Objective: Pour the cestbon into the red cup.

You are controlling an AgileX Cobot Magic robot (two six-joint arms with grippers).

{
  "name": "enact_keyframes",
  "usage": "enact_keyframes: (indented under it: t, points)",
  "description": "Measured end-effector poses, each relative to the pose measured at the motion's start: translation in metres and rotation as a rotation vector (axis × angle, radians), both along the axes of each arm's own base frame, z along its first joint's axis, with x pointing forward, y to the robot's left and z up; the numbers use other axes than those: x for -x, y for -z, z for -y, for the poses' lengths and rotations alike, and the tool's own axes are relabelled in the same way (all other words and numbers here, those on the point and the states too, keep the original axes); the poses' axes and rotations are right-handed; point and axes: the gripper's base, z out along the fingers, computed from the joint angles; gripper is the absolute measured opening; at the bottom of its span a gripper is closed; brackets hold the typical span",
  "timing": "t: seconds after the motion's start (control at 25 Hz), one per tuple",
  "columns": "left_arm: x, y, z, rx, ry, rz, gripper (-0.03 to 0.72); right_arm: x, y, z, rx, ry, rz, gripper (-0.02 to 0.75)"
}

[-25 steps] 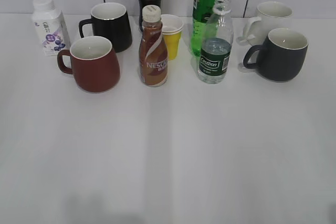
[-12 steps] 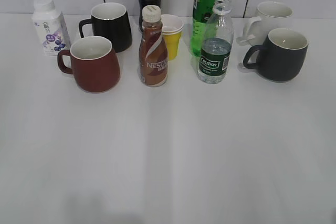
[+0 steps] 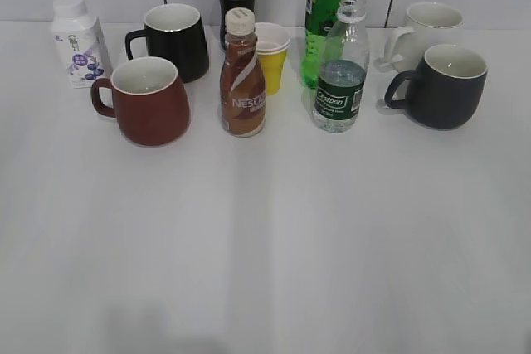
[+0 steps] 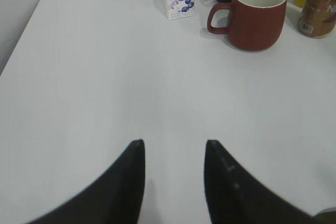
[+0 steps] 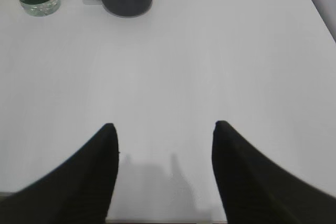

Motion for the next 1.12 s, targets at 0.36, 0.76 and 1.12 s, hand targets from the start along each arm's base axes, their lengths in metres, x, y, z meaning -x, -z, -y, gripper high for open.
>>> enact_keyframes:
  t: [0.36,0.76,1.12]
  points:
    - [0.0000,0.0000,0.0000,0.000,0.000,0.000,0.288,0.0000,0.0000,0.0000,0.000,0.000,0.000,0.428]
    - [0.0000,0.0000,0.0000,0.000,-0.003,0.000,0.288,0.0000,0.0000,0.0000,0.000,0.000,0.000,0.428]
    - [0.0000,0.0000,0.0000,0.000,-0.003,0.000,0.288,0.0000,0.0000,0.0000,0.000,0.000,0.000,0.428]
